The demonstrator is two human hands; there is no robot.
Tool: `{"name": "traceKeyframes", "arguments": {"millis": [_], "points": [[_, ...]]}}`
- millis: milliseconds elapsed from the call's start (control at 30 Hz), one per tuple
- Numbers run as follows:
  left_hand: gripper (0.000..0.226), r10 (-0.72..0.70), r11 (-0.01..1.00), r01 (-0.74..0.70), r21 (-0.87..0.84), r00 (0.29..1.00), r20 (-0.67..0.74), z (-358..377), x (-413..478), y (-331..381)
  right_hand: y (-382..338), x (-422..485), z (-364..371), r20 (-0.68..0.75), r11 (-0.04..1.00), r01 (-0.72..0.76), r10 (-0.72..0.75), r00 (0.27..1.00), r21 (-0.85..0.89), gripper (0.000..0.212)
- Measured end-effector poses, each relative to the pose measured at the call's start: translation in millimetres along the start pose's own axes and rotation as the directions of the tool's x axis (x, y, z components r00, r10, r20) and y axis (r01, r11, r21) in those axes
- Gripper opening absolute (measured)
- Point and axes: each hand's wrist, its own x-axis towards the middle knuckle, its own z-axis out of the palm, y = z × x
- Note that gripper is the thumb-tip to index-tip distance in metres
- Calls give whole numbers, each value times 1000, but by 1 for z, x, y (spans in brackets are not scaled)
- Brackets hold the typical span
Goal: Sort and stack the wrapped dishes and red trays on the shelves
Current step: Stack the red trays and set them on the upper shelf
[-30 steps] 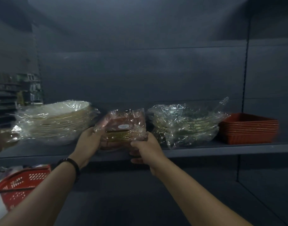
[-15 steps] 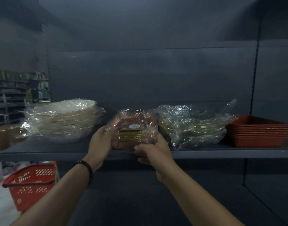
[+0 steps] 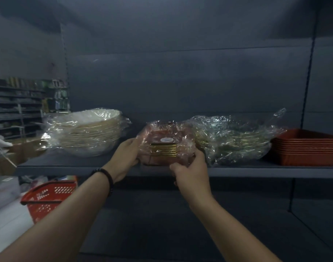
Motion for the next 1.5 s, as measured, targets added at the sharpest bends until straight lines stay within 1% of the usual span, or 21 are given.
{"name": "traceKeyframes", "arguments": {"millis": [67, 100, 167, 233, 300, 467, 567, 600, 667, 700, 767, 800, 867, 933, 967, 1067, 1167, 1200, 1300, 1433, 1500], "points": [[35, 11, 998, -15, -68, 999, -52, -14, -4, -3, -2, -20, 8, -67, 992, 108, -112, 991, -64, 49], [23, 32, 995, -39, -91, 996, -85, -23, -6, -8, -2, -27, 13, -53, 987, 144, -148, 988, -71, 44], [14, 29, 990, -52, -134, 985, -172, -43, -11, -16, -3, -36, 30, 56, 987, 149, -146, 988, -63, 34], [14, 26, 987, -67, -146, 963, -268, -72, -19, -21, -4, -36, 56, 207, 996, 86, -78, 975, -30, 29], [11, 14, 984, -77, -162, 933, -360, -108, -25, -29, -5, -31, 87, 291, 1000, 8, -6, 957, -7, 29], [20, -39, 983, -57, -177, 867, -497, -190, -34, -49, -8, -3, 160, 389, 981, -177, 131, 912, 85, 38], [16, -128, 954, -45, -295, 833, -539, -227, -25, -55, -6, 14, 193, 405, 960, -255, 188, 895, 118, 45], [25, -159, 943, -35, -331, 826, -541, -237, -21, -57, -5, 21, 202, 402, 951, -281, 209, 892, 130, 43], [40, -200, 925, -22, -378, 819, -538, -254, -12, -57, -1, 37, 218, 396, 922, -347, 259, 881, 168, 27], [42, -206, 921, -23, -390, 820, -534, -261, -7, -58, 0, 45, 225, 395, 900, -385, 284, 874, 206, 17], [47, -226, 912, 2, -411, 837, -498, -270, 3, -58, 3, 59, 238, 390, 840, -464, 341, 855, 282, 9], [52, -234, 906, 13, -424, 849, -474, -271, 9, -58, 5, 65, 243, 392, 820, -485, 356, 848, 305, 12], [60, -233, 907, 41, -419, 878, -418, -270, 20, -53, 10, 78, 251, 415, 798, -502, 354, 838, 333, 29], [60, -195, 926, 44, -375, 906, -376, -266, 27, -48, 14, 86, 260, 420, 793, -509, 358, 834, 334, 38], [60, -179, 935, 46, -352, 918, -355, -264, 32, -47, 14, 89, 264, 416, 797, -507, 360, 835, 328, 37], [45, -159, 944, 44, -326, 929, -335, -261, 45, -44, 13, 96, 274, 410, 800, -495, 348, 843, 339, 23], [73, -171, 917, 54, -396, 949, -266, -266, 60, -53, 13, 100, 281, 416, 800, -485, 330, 847, 353, 28], [76, -159, 915, 36, -402, 947, -278, -266, 62, -56, 15, 100, 283, 417, 799, -483, 326, 848, 358, 32], [65, -157, 913, 0, -409, 924, -350, -263, 67, -64, 21, 99, 288, 408, 798, -474, 318, 856, 373, 42], [64, -170, 904, -14, -428, 905, -389, -261, 66, -64, 21, 93, 284, 400, 803, -440, 278, 873, 402, 44], [63, -178, 907, 2, -421, 908, -380, -261, 64, -63, 20, 89, 280, 390, 799, -436, 276, 878, 415, 44]]}}
